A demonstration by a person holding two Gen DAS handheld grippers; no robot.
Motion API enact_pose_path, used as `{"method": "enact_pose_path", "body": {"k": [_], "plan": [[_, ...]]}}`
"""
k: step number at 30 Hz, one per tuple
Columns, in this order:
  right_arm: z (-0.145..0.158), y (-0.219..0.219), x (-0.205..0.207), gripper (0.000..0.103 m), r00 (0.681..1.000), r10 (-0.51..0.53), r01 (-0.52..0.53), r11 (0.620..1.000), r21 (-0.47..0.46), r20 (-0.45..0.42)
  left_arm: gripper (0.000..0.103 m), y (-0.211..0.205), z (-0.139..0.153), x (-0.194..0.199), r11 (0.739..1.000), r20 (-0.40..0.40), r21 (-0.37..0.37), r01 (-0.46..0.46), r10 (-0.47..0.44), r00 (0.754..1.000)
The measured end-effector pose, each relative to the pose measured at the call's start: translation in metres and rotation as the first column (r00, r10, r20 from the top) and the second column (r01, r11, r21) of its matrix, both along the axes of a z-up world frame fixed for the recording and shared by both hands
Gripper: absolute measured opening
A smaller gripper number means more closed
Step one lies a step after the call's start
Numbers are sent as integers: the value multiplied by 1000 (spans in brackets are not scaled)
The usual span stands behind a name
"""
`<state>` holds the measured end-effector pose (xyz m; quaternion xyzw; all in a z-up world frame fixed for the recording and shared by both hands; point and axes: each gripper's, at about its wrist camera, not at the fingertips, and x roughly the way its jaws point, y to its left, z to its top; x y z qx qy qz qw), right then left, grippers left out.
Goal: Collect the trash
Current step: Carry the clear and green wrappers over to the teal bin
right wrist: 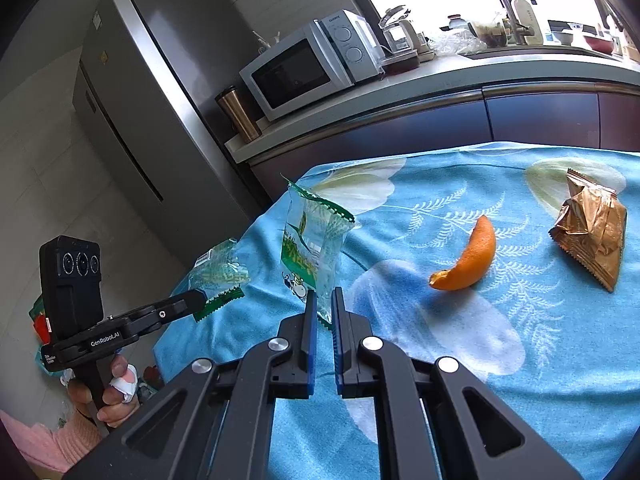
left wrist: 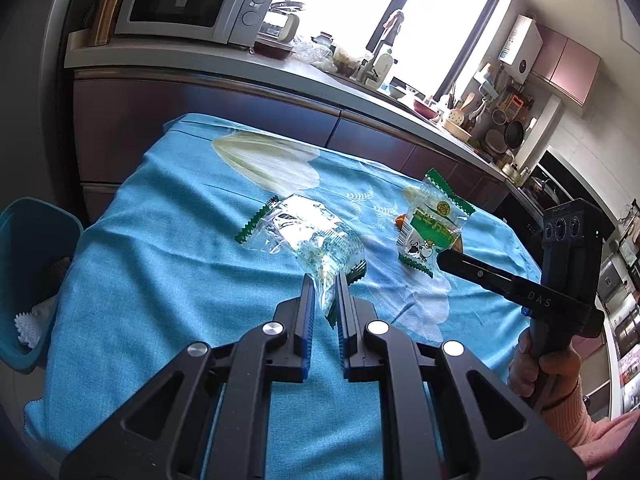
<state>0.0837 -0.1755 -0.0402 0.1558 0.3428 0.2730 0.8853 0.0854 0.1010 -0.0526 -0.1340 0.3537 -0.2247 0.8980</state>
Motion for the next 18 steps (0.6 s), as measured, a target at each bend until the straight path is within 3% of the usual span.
{"method": "enact_pose_path", "body": {"k": [18], "plan": [[3,39,-4,6,997,75,-75,997,1,6,11,28,6,-23,999,12,-4,-52,52,999]]}}
